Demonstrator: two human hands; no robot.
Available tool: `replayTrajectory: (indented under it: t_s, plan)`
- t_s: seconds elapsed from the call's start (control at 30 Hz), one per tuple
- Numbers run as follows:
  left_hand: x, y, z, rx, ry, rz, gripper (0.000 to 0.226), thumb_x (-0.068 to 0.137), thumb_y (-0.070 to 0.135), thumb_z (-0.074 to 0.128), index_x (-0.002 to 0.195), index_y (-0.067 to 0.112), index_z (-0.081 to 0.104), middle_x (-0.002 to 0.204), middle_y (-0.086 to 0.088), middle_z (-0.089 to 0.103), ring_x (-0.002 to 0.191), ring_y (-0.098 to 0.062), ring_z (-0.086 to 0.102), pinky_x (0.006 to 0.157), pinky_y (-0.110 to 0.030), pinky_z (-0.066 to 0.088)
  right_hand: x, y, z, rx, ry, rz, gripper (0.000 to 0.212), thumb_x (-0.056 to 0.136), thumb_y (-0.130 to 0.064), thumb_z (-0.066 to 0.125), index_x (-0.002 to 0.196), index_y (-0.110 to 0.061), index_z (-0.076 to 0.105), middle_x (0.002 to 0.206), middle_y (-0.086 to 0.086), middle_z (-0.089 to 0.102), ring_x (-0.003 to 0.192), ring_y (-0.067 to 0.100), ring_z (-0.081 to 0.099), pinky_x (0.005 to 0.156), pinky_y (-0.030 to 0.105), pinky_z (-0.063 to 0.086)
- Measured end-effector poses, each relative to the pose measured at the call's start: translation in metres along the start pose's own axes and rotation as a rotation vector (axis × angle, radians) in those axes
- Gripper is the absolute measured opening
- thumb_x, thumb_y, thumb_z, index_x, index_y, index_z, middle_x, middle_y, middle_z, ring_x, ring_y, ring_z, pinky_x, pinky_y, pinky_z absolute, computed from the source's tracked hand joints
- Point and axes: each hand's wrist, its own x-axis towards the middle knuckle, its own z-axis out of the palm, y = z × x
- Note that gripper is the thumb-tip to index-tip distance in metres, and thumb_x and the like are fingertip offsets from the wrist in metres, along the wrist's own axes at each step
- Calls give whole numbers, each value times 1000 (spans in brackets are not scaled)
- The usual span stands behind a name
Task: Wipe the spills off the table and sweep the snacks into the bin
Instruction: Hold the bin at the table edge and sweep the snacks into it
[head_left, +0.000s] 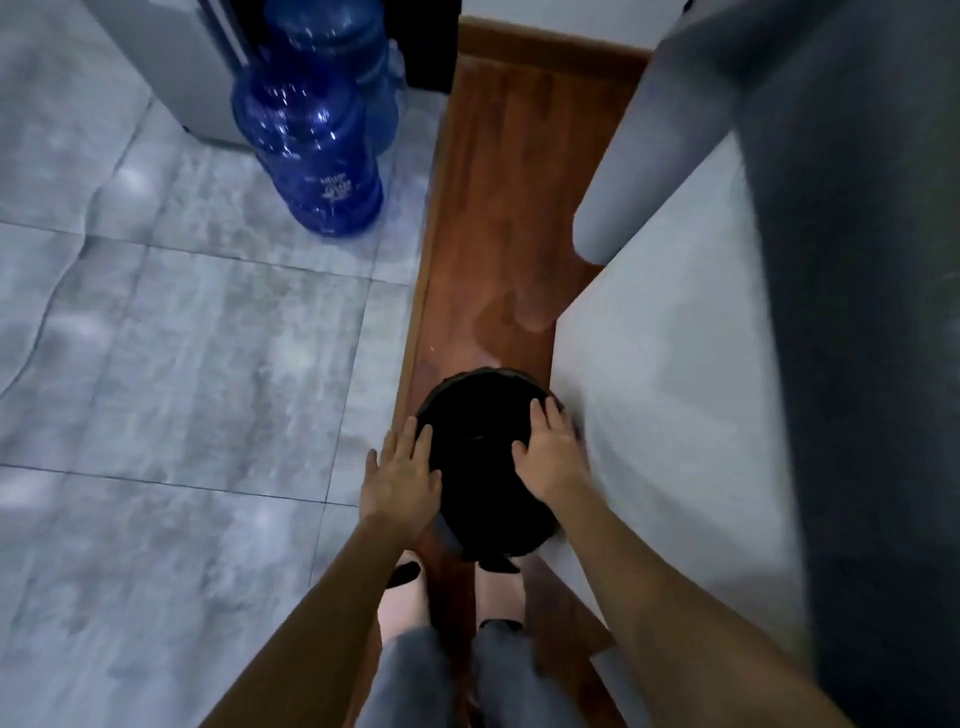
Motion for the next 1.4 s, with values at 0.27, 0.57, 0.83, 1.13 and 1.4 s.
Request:
replayTrajectory:
  t_s: [0.27,0.57,0.83,1.13,1.4]
  plan:
    - [101,-27,116,-292,-89,-108,78,92,34,49,150,14,0,157,-12,-6,134,-42,28,102,-47,37,97,47,97,1,-11,197,79,95,-41,49,154,-23,0,158,16,2,142,42,12,113,48,25]
    - [84,-29,96,-242,83,-150,84,84,27,60,149,14,9,153,-12,14,108,-46,43,85,-49,45,82,36,92,129,71,254,69,88,-48,52,149,-30,24,142,12,22,122,45,30,104,49,35]
    - [9,-51,-62,169,345,64,82,56,-29,60,134,-8,42,135,-28,45,58,-44,48,43,-44,45,-15,-15,-13,171,149,127,65,93,-42,46,150,-25,21,140,11,26,120,37,37,97,39,38]
    - [-94,13,-247,184,481,121,77,80,-6,52,147,14,21,151,-5,23,93,-45,47,62,-50,46,-143,-43,-153,412,277,163,68,94,-37,48,152,-14,20,145,14,22,126,41,31,102,41,35]
    - [-133,50,-305,165,507,149,69,79,-2,59,142,11,32,143,-12,35,105,-49,43,76,-55,45,-198,3,-209,640,107,-103,50,90,-19,61,138,-8,49,129,15,57,118,25,56,96,27,42]
